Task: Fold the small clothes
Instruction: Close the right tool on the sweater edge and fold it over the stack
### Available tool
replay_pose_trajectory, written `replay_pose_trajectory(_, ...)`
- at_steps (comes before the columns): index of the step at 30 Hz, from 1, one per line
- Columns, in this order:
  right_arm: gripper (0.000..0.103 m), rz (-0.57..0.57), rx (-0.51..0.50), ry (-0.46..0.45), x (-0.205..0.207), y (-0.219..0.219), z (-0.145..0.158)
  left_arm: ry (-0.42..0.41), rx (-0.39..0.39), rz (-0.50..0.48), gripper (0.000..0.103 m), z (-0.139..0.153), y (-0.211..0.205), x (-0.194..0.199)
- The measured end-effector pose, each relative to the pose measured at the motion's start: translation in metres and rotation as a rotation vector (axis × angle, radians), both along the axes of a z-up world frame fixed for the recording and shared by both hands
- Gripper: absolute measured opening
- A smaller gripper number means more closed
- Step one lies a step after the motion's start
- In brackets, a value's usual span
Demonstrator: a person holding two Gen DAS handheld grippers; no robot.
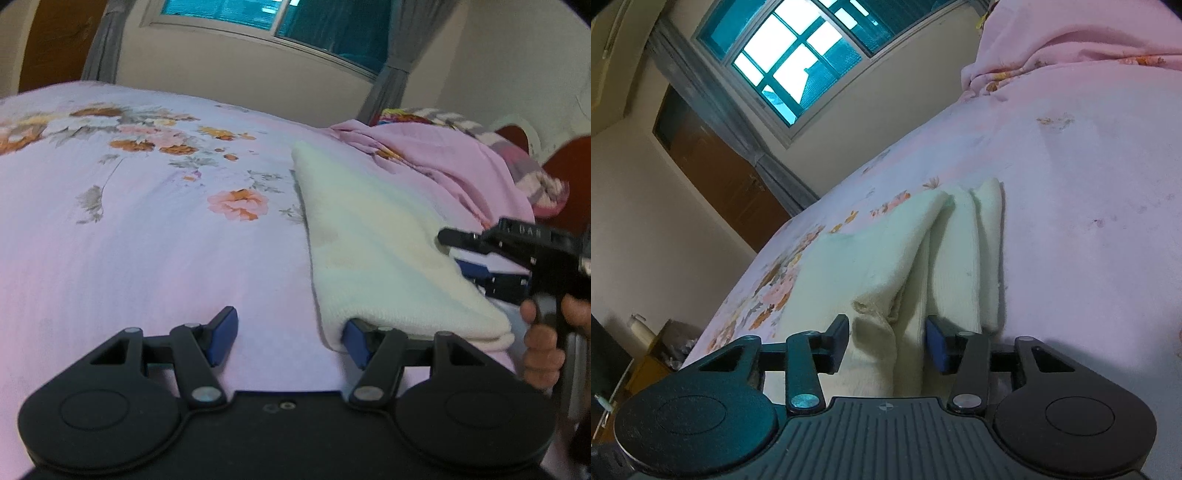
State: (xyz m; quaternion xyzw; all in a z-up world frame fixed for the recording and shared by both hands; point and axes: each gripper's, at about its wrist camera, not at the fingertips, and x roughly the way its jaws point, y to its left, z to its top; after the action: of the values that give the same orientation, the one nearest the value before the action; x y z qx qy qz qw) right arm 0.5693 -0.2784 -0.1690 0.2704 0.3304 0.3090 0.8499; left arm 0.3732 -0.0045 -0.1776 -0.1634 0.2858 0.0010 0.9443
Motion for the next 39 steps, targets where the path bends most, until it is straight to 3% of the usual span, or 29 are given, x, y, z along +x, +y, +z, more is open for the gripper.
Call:
replay_pose_trajectory(11, 0.046, 0.095, 0.022, -0.009, 0.03, 0.008, -0.002, -0.007, -0.073, 0.045, 0.062, -0.002, 0.005, -0.001)
replay_pose_trajectory(12, 0.045, 0.101, 0.013, -0.009, 0.033, 0.011, -0.003, -0.01, -0.088, 0.05, 0.062, -0.002, 0.006, -0.002)
replay_pose_trajectory(13, 0.038, 0.103, 0.002, -0.012, 0.034, 0.013, -0.003, -0.012, -0.094, 0.056, 0.062, -0.002, 0.007, -0.002)
replay_pose_trajectory(14, 0.02, 0.106, -0.015, -0.025, 0.033, 0.015, -0.002, -0.014, -0.107, 0.073, 0.062, 0.0, 0.007, -0.005)
replay_pose_trajectory(21, 0.02, 0.104, -0.044, -0.06, 0.027, 0.016, -0.001, -0.139, -0.198, 0.085, 0.06, 0.018, 0.028, -0.048)
replay_pose_trajectory(24, 0.016, 0.093, -0.061, -0.081, 0.023, 0.021, 0.003, -0.123, -0.155, 0.121, 0.06, 0.019, 0.039, -0.04)
replay_pose_trajectory(28, 0.015, 0.084, -0.008, -0.166, 0.01, 0.012, 0.031, -0.074, -0.197, 0.156, 0.06, 0.004, 0.056, -0.027)
replay_pose_trajectory(30, 0.015, 0.067, -0.04, -0.178, 0.009, 0.008, 0.035, -0.094, -0.207, 0.155, 0.06, 0.0, 0.058, -0.03)
replay_pose_trajectory(31, 0.015, 0.053, -0.051, -0.17, 0.011, 0.005, 0.031, -0.097, -0.204, 0.158, 0.06, 0.0, 0.058, -0.032)
replay_pose_trajectory(34, 0.015, 0.033, -0.131, -0.016, 0.031, 0.002, -0.003, -0.091, -0.21, 0.158, 0.06, 0.001, 0.06, -0.032)
replay_pose_trajectory(39, 0.018, 0.015, -0.082, -0.004, 0.032, 0.0, -0.004, -0.074, -0.209, 0.142, 0.06, 0.0, 0.061, -0.029)
